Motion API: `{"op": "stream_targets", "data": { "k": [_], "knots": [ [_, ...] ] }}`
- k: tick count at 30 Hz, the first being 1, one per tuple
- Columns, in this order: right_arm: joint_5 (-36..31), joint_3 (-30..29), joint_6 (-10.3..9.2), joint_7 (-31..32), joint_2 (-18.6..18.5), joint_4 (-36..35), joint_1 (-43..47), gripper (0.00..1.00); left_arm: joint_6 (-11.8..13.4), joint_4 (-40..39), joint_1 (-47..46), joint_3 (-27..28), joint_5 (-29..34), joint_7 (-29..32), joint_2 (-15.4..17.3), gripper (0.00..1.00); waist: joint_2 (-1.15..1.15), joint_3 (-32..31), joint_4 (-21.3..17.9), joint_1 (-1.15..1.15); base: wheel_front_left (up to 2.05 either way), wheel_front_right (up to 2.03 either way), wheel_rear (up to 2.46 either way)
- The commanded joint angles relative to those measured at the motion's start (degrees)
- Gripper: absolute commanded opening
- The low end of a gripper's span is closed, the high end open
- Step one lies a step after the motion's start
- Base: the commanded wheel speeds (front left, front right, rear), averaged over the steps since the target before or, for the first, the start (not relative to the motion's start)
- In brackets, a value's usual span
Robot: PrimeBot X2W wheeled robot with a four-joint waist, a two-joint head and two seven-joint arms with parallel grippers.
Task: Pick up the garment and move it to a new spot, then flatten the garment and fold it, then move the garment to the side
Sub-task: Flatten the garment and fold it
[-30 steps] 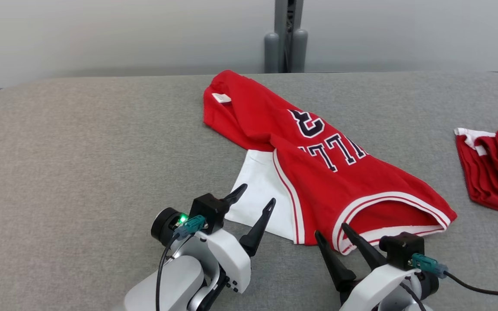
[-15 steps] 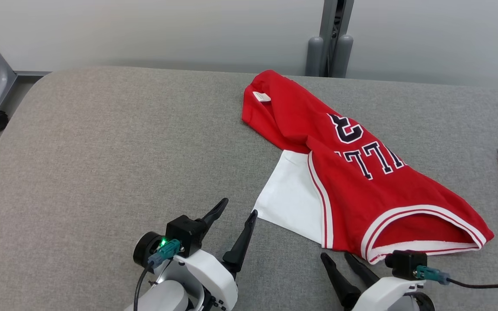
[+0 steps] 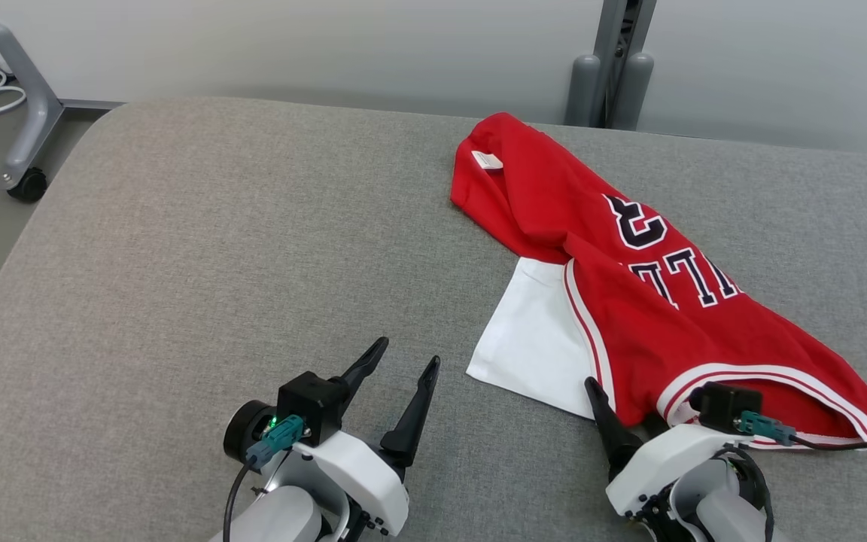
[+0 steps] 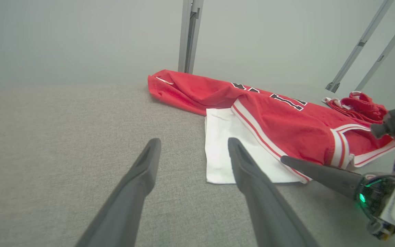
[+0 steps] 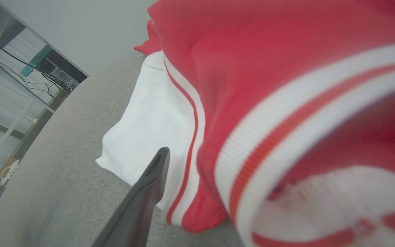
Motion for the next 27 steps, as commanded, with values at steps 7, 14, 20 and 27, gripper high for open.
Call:
{"op": "stream_targets", "data": {
  "k": [7,14,20,27],
  "knots": [
    [-1.51,3.77,0.0,-0.4,-0.31,3.66,0.22,0.0,0.54,-0.86,2.01,2.52,0.91,-0.23,0.31,1.0,0.0,0.09,-3.0,0.0,0.0,0.0,0.0],
    [-3.93,2.2,-0.15,4.33,-2.95,0.69,3.74,0.0,0.23,-1.39,3.38,4.68,1.39,-0.24,0.19,1.0,0.0,-0.15,-8.29,0.0,0.0,0.0,0.0],
    [-4.14,-0.68,-0.17,12.27,-10.07,-9.14,8.28,0.0,0.02,-1.39,3.91,6.03,1.88,-0.24,0.07,1.0,0.0,-0.29,-11.93,0.0,0.0,0.0,0.0],
    [-3.63,-3.53,-0.15,22.24,-18.23,-19.92,13.57,0.0,-0.32,-1.44,4.16,7.1,2.48,-0.24,-0.25,1.0,0.0,-0.28,-13.94,0.0,0.0,0.0,0.0]
  ]
}}
